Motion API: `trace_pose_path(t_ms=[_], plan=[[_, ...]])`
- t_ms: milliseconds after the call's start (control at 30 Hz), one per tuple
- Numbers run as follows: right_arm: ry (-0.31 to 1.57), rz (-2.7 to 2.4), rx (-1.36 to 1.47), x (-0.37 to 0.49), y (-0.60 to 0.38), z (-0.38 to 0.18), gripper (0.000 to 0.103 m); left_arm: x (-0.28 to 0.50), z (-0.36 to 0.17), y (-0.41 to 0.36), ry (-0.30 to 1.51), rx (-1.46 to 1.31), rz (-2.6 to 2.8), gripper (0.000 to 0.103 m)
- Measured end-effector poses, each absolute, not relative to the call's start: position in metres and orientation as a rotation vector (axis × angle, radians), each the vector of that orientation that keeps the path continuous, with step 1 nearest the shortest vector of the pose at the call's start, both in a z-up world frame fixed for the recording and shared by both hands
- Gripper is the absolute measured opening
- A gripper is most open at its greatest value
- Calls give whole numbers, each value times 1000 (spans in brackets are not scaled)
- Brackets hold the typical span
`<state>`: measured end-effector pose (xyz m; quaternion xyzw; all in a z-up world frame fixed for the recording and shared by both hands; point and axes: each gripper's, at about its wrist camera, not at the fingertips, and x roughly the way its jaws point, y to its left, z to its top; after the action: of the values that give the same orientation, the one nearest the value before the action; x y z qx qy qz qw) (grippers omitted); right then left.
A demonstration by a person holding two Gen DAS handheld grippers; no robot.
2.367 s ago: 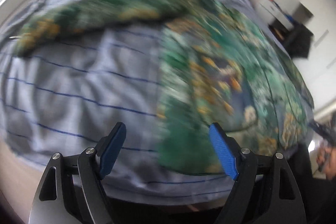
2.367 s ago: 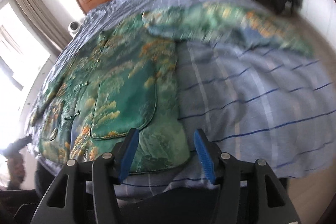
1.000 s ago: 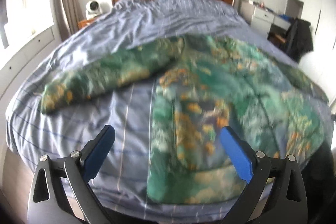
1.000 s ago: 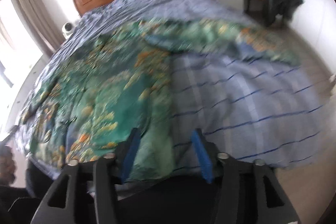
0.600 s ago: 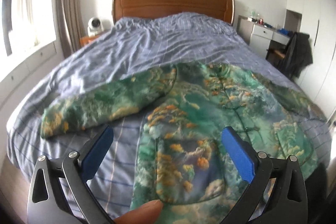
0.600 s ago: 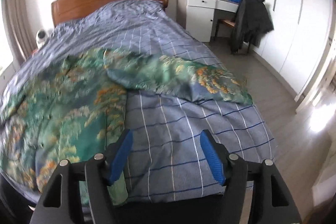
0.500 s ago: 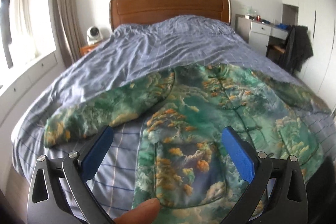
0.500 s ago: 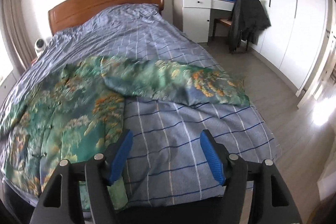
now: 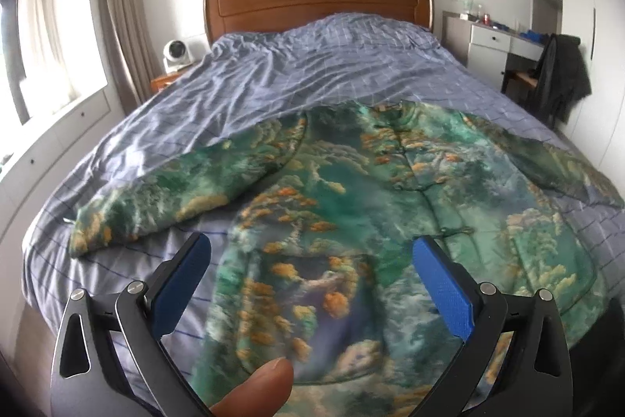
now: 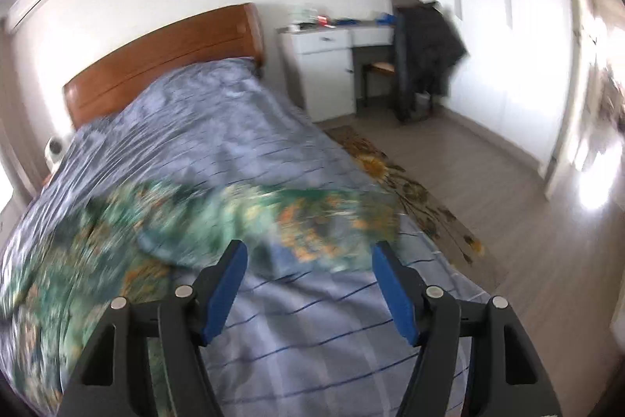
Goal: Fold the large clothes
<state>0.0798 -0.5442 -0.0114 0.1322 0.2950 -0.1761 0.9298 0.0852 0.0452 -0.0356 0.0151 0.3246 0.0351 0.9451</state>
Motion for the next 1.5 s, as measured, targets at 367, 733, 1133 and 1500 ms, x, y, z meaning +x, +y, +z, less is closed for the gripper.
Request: trace_pose_path(t_ms=[367, 733, 1133, 1500], plan=[[618, -281, 1091, 93, -637, -144, 68, 94, -19, 11, 700, 18, 14, 103], [518, -417, 1167, 148, -652, -175, 11, 82, -19, 29, 691, 32, 57, 103], [388, -152, 639, 201, -506, -1, 10, 74, -44, 79, 752, -55, 113, 103], [509, 162, 424, 304, -301, 33, 9, 47, -48, 135, 749, -124, 210, 103]])
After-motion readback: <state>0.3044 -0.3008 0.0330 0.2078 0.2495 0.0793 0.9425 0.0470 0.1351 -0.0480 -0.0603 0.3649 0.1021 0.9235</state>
